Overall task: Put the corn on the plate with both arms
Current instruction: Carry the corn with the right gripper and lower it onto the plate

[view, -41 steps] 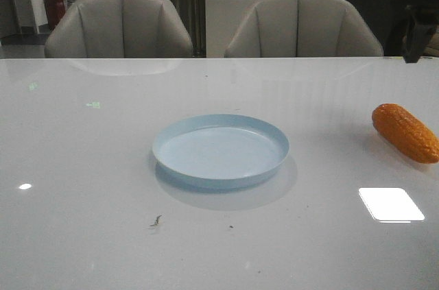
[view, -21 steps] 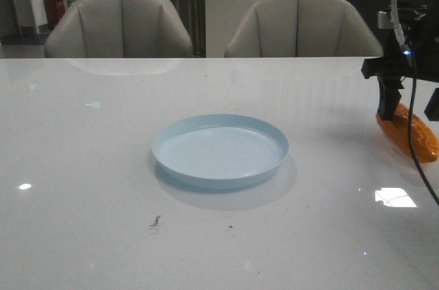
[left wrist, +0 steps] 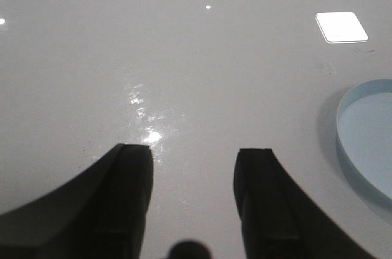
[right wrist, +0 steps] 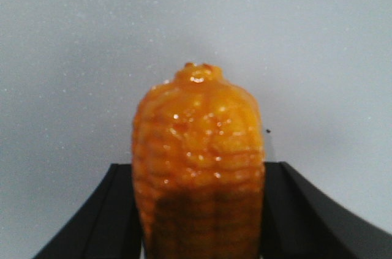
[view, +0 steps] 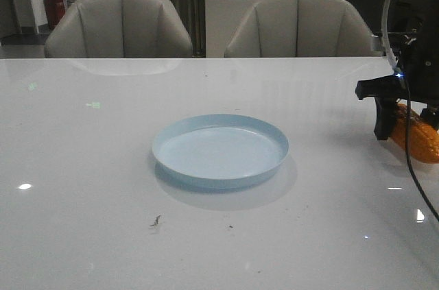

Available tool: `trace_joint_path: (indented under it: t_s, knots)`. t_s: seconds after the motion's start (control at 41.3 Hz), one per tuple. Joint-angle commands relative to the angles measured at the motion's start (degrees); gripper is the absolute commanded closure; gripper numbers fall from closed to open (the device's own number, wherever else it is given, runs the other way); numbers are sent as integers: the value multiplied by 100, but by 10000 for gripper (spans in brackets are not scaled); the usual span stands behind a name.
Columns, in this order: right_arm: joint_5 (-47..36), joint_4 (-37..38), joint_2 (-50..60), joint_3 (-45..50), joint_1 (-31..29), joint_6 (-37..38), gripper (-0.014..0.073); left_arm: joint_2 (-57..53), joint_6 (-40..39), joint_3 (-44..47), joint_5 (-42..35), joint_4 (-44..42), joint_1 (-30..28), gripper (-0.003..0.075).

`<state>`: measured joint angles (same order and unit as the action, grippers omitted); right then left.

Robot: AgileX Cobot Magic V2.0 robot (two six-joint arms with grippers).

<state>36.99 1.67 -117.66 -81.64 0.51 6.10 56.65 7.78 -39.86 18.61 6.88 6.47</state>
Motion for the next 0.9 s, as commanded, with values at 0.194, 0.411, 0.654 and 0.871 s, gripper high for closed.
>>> trace_joint_path:
  t_s: [0.194, 0.411, 0.654, 0.871]
  knots:
    - [502, -6, 344, -1282, 201, -316, 354, -89, -25, -164, -378, 72, -21, 344]
    - [1073, -35, 339, -2507, 927, -856, 354, -89, -25, -164, -378, 75, -21, 344]
    - [1117, -254, 297, -2822, 1932, -887, 354, -89, -25, -164, -378, 135, -21, 344]
    - [1253, -301, -135, -2822, 2687, -887, 274, -89, -25, -164, -378, 180, -21, 344]
